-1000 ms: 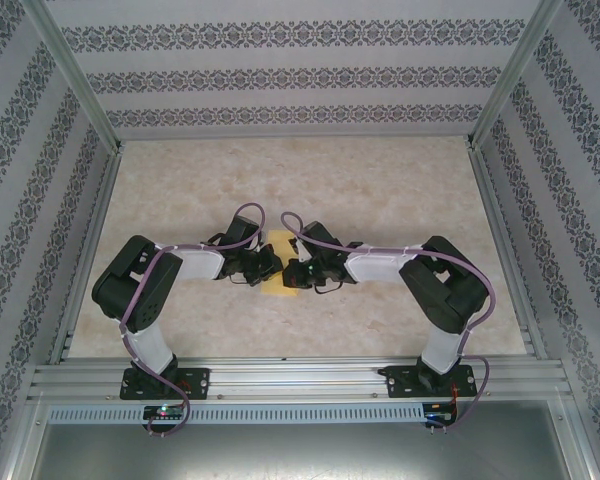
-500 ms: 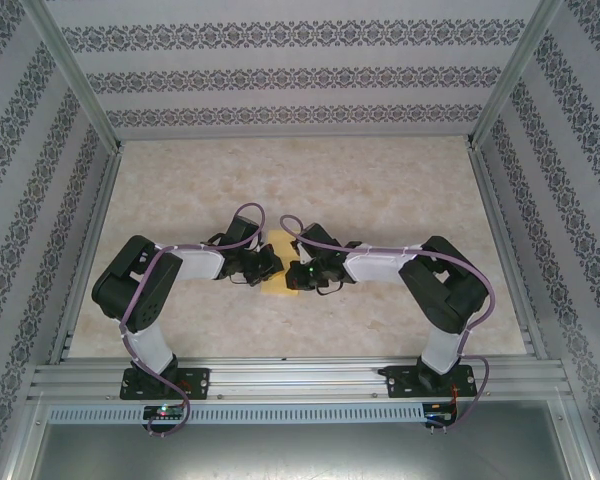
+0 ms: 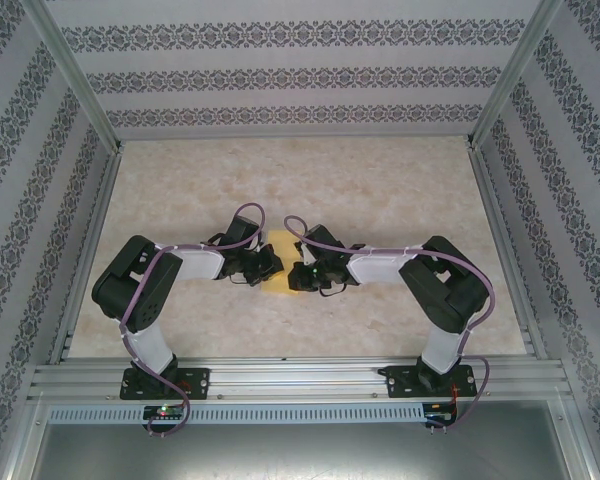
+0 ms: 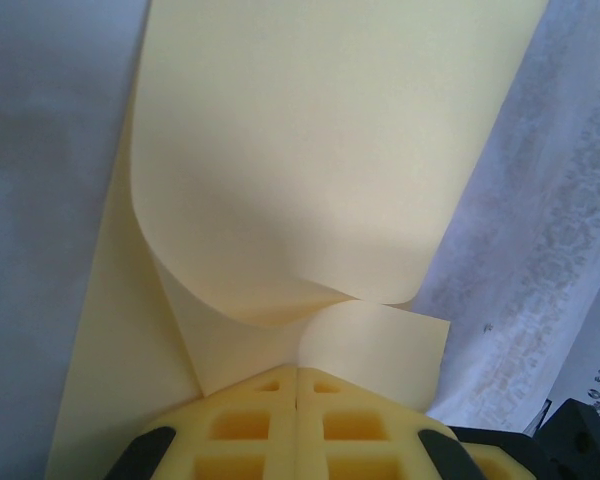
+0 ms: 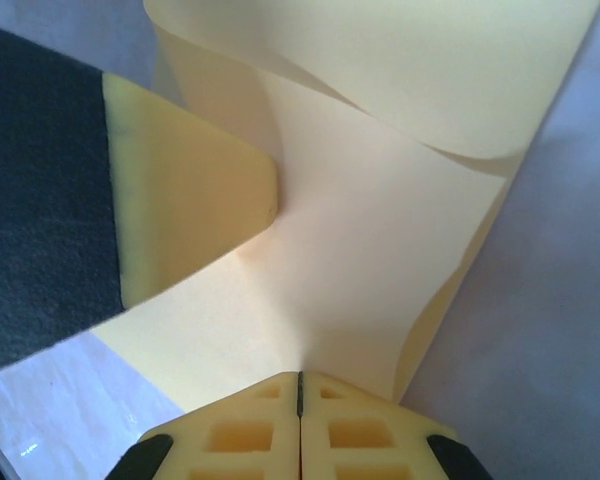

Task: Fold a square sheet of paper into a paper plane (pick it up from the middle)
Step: Fold the triangle a second time at the center of the table.

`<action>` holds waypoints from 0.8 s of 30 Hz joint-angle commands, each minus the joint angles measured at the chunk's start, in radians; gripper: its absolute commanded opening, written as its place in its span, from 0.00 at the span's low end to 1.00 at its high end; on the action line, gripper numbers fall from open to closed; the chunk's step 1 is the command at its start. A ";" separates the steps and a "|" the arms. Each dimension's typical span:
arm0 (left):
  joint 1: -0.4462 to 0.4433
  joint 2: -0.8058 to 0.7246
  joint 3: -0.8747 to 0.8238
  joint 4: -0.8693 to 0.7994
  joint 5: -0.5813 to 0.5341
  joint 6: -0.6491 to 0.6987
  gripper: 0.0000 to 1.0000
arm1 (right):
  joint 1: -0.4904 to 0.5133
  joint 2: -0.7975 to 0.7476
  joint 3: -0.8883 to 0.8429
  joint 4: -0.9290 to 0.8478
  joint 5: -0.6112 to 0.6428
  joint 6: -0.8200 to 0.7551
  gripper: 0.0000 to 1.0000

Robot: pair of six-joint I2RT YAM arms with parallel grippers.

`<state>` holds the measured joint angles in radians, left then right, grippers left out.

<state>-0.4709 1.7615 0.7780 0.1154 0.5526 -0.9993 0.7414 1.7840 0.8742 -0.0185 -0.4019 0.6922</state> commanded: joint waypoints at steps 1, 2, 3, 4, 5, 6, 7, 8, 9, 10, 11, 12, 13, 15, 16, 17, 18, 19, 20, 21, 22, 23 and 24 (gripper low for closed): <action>0.002 0.006 -0.036 -0.083 -0.058 0.025 0.00 | 0.001 -0.054 -0.002 -0.035 -0.048 0.024 0.08; 0.002 0.005 -0.036 -0.084 -0.056 0.025 0.00 | -0.001 -0.066 0.011 -0.031 -0.057 0.030 0.09; 0.002 0.004 -0.034 -0.085 -0.056 0.028 0.00 | -0.001 -0.073 0.023 -0.029 -0.065 0.034 0.08; 0.002 0.002 -0.034 -0.089 -0.056 0.029 0.00 | -0.002 -0.074 0.031 -0.024 -0.069 0.040 0.08; 0.003 0.001 -0.036 -0.089 -0.058 0.030 0.00 | -0.003 -0.069 0.043 -0.017 -0.073 0.049 0.09; 0.002 0.000 -0.036 -0.089 -0.059 0.030 0.00 | -0.003 -0.058 0.054 -0.018 -0.072 0.054 0.09; 0.003 0.000 -0.036 -0.089 -0.059 0.030 0.00 | -0.002 -0.044 0.066 -0.029 -0.067 0.057 0.09; 0.003 0.001 -0.035 -0.088 -0.058 0.030 0.00 | -0.003 -0.024 0.080 -0.047 -0.061 0.058 0.08; 0.003 0.000 -0.035 -0.087 -0.056 0.030 0.00 | -0.003 -0.005 0.090 -0.052 -0.060 0.058 0.09; 0.003 -0.002 -0.037 -0.086 -0.056 0.030 0.00 | -0.002 0.008 0.091 -0.045 -0.058 0.063 0.08; 0.003 -0.002 -0.038 -0.087 -0.058 0.030 0.00 | -0.003 0.022 0.091 -0.041 -0.056 0.072 0.08; 0.003 -0.002 -0.038 -0.087 -0.058 0.030 0.00 | -0.003 0.040 0.093 -0.042 -0.058 0.077 0.08; 0.002 -0.003 -0.036 -0.087 -0.057 0.030 0.00 | -0.003 0.054 0.096 -0.048 -0.058 0.078 0.08; 0.002 0.000 -0.037 -0.086 -0.057 0.031 0.00 | -0.004 0.079 0.096 -0.079 -0.049 0.073 0.08; 0.002 0.000 -0.038 -0.086 -0.059 0.030 0.00 | -0.003 0.085 0.092 -0.091 -0.038 0.068 0.08; 0.003 0.000 -0.039 -0.086 -0.060 0.030 0.00 | -0.005 0.087 0.084 -0.103 -0.027 0.066 0.09; 0.002 0.000 -0.039 -0.086 -0.059 0.029 0.00 | -0.007 0.089 0.071 -0.102 -0.021 0.066 0.09; 0.003 0.001 -0.040 -0.087 -0.061 0.029 0.00 | -0.012 0.090 0.058 -0.101 -0.020 0.068 0.09; 0.003 0.000 -0.040 -0.088 -0.063 0.028 0.00 | -0.016 0.091 0.049 -0.100 -0.025 0.070 0.09; 0.002 0.004 -0.039 -0.089 -0.064 0.028 0.00 | -0.018 0.086 0.041 -0.094 -0.030 0.069 0.09; 0.003 0.005 -0.038 -0.089 -0.065 0.030 0.00 | -0.018 0.077 0.032 -0.087 -0.035 0.069 0.09; 0.003 0.007 -0.039 -0.089 -0.065 0.028 0.00 | -0.018 0.063 0.028 -0.084 -0.042 0.066 0.09; 0.003 0.010 -0.037 -0.089 -0.064 0.028 0.00 | -0.019 0.050 0.026 -0.069 -0.073 0.063 0.10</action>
<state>-0.4709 1.7557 0.7715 0.1154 0.5430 -0.9947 0.7345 1.8484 0.9390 -0.0368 -0.4637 0.7570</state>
